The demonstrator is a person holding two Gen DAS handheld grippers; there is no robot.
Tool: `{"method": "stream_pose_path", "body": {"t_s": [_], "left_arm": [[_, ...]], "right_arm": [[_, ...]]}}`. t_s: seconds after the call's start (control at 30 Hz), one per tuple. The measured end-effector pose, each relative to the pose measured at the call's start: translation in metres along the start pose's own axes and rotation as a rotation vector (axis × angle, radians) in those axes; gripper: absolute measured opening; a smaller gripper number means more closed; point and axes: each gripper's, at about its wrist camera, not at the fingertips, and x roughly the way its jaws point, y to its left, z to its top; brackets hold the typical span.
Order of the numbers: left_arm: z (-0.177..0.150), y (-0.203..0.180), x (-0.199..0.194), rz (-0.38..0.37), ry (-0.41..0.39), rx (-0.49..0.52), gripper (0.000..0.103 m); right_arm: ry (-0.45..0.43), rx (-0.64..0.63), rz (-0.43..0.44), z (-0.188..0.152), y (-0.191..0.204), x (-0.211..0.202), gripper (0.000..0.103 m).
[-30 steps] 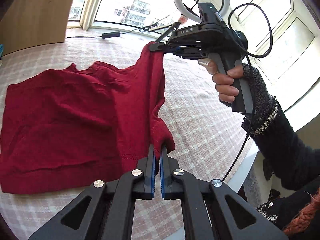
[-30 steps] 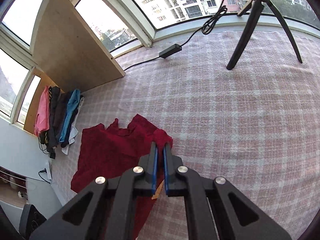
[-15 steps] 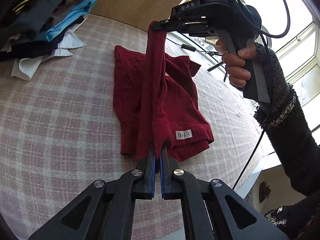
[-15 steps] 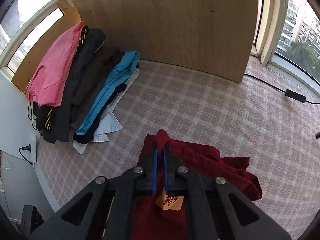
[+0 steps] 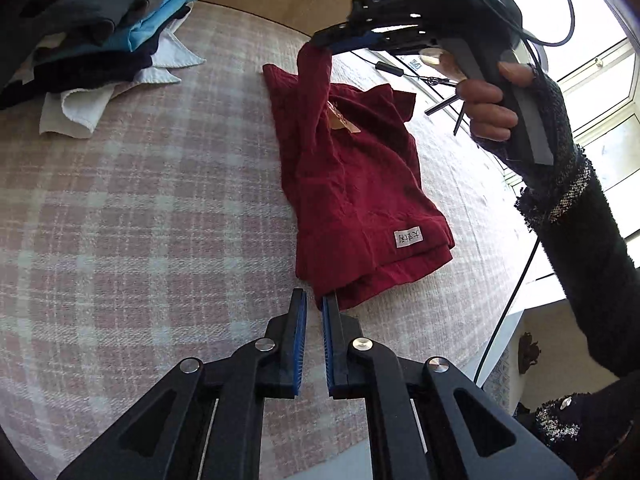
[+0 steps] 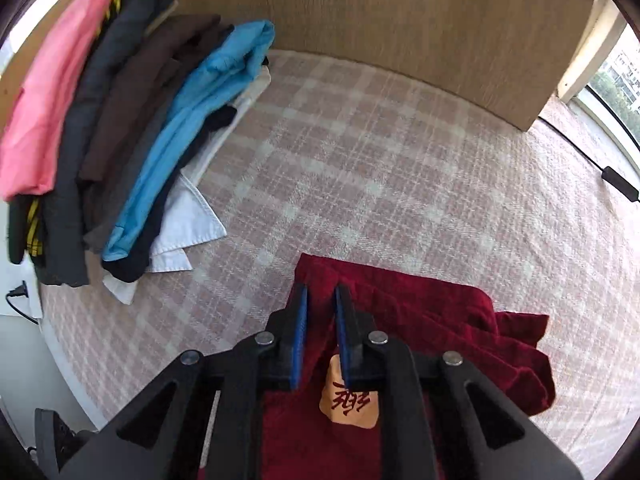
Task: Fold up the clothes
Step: 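Lift the held edge and fold it over the sweater, then open both tools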
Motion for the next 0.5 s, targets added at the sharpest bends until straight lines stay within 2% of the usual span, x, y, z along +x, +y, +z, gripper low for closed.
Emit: {"method": "stream_pose_path", "body": {"t_s": [0.03, 0.1, 0.13, 0.17, 0.2, 0.23, 0.3, 0.33, 0.4, 0.47, 0.5], "left_arm": [[0.007, -0.002, -0.007, 0.009, -0.002, 0.018, 0.006], [0.027, -0.008, -0.016, 0.035, -0.013, 0.073, 0.006], [0.041, -0.011, -0.018, 0.051, -0.025, 0.111, 0.009], [0.054, -0.015, -0.02, 0.067, -0.038, 0.15, 0.013], [0.067, -0.018, -0.014, 0.078, -0.038, 0.179, 0.021], [0.08, -0.021, -0.005, 0.087, -0.034, 0.205, 0.023], [0.106, -0.028, 0.013, 0.104, -0.026, 0.256, 0.023], [0.118, -0.031, 0.022, 0.112, -0.022, 0.282, 0.023], [0.141, -0.035, 0.042, 0.138, -0.003, 0.324, 0.023], [0.153, -0.029, 0.064, 0.145, 0.027, 0.314, 0.022], [0.158, -0.027, 0.071, 0.136, 0.04, 0.303, 0.022]], "right_arm": [[-0.052, 0.018, 0.02, -0.006, -0.011, -0.022, 0.028], [-0.118, 0.087, -0.001, -0.025, -0.043, -0.056, 0.043], [-0.143, 0.131, -0.002, -0.036, -0.061, -0.068, 0.044], [-0.161, 0.166, 0.006, -0.047, -0.076, -0.078, 0.044], [-0.169, 0.193, -0.003, -0.057, -0.088, -0.083, 0.044], [-0.175, 0.218, -0.014, -0.067, -0.1, -0.087, 0.044], [-0.155, 0.232, -0.042, -0.08, -0.11, -0.083, 0.041], [-0.143, 0.237, -0.061, -0.084, -0.112, -0.079, 0.032], [-0.119, 0.22, -0.085, -0.088, -0.112, -0.067, 0.025], [-0.095, 0.16, -0.135, -0.087, -0.111, -0.055, 0.025], [-0.087, 0.146, -0.133, -0.085, -0.113, -0.05, 0.026]]}}
